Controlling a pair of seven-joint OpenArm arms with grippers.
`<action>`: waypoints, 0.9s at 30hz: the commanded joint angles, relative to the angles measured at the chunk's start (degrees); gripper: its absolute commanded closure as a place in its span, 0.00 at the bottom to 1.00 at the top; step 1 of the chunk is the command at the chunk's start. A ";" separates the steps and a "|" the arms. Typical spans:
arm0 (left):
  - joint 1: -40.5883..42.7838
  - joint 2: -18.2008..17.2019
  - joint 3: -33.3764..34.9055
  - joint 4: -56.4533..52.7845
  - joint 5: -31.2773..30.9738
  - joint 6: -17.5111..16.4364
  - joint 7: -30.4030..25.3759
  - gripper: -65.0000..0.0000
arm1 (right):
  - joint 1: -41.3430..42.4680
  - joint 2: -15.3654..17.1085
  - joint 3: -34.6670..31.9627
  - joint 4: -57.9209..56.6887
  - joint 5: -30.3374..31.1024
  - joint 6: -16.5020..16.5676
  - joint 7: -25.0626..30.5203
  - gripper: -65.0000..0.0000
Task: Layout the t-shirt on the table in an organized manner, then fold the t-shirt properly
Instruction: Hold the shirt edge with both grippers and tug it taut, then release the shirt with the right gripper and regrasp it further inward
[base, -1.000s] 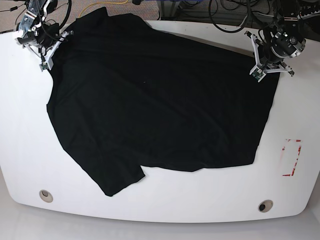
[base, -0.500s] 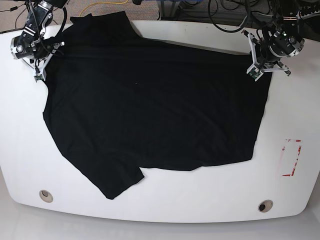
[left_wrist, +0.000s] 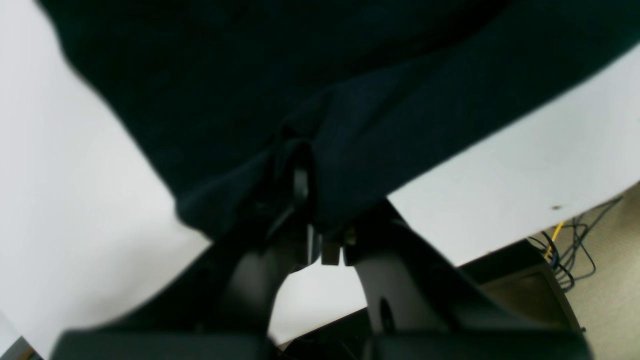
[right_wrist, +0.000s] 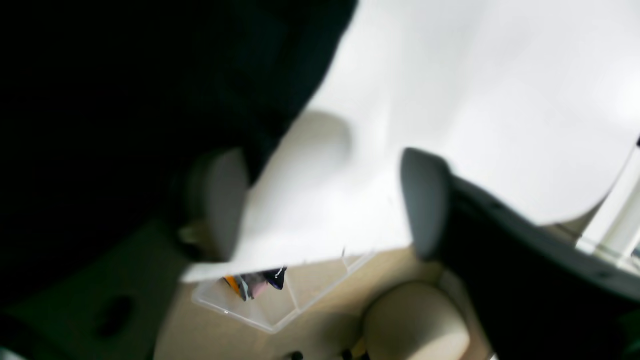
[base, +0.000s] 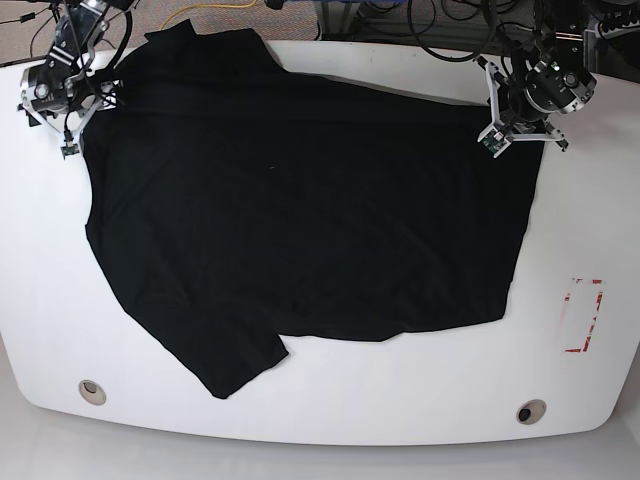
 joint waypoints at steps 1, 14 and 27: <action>-0.20 -0.74 -0.29 0.79 -0.04 0.18 -0.02 1.00 | -1.13 -1.68 0.17 5.28 0.32 0.01 0.14 0.18; -0.55 0.76 -0.29 0.70 -0.04 0.18 -0.02 1.00 | -0.77 -13.64 13.09 8.79 1.99 0.01 0.14 0.18; -0.64 0.76 -0.29 -0.09 -0.04 0.18 -0.11 1.00 | -6.31 -14.43 18.37 8.97 13.33 0.01 0.14 0.18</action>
